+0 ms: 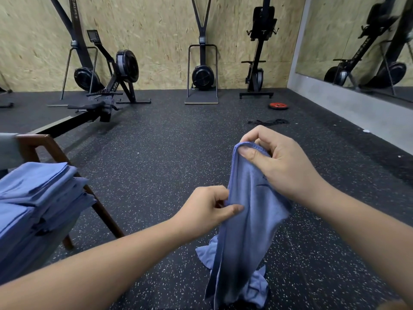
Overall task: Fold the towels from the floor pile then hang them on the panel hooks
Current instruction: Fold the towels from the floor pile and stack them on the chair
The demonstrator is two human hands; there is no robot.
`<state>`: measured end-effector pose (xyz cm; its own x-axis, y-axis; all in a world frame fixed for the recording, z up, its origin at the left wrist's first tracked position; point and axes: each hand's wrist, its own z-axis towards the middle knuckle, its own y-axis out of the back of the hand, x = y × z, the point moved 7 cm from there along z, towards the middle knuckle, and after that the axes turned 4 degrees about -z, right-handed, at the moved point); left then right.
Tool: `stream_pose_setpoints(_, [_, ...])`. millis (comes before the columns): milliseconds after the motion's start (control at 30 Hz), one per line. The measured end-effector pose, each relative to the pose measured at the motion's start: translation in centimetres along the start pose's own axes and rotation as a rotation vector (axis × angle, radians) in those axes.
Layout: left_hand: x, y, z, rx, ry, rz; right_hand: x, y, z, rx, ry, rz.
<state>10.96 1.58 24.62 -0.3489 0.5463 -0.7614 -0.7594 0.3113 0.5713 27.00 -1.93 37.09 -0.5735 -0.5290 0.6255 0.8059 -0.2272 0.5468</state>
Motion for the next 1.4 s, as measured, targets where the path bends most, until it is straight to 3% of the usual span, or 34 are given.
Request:
stream_pose_setpoints(233, [2.8,2.6,-0.1,0.03,0.165,0.117,-1.6,4.5,0.8,-0.221,-0.058,-0.059])
stream_pose_setpoints(400, [2.5,6.0,0.3,-0.1,0.148,0.09,-3.6,7.2,0.5,-0.355,-0.144,-0.072])
stream_pose_setpoints(533, [0.4,7.2,0.3,-0.159,0.062,0.054,-3.0,5.0,0.4,-0.225,-0.128,-0.12])
stream_pose_setpoints(767, [-4.1,6.0,-0.3,-0.021,-0.031,0.122,-2.0,-3.5,-2.2,0.367,-0.119,-0.169])
stream_pose_setpoints(833, [-5.0,5.8,-0.6,-0.007,-0.058,0.126,-2.1,-5.1,-2.7,0.454,-0.111,-0.172])
stream_pose_setpoints(1000, [-5.2,5.9,-1.3,-0.045,-0.091,0.188,-2.4,-5.6,-2.3,0.493,-0.09,-0.217])
stream_pose_setpoints(1233, [-4.8,4.9,-2.0,-0.093,-0.08,0.184,-1.4,-4.6,-1.6,0.415,-0.071,-0.211])
stream_pose_setpoints(1400, [-3.5,2.6,-2.3,0.021,-0.008,0.224,-1.0,-3.6,-1.1,0.311,-0.085,-0.139])
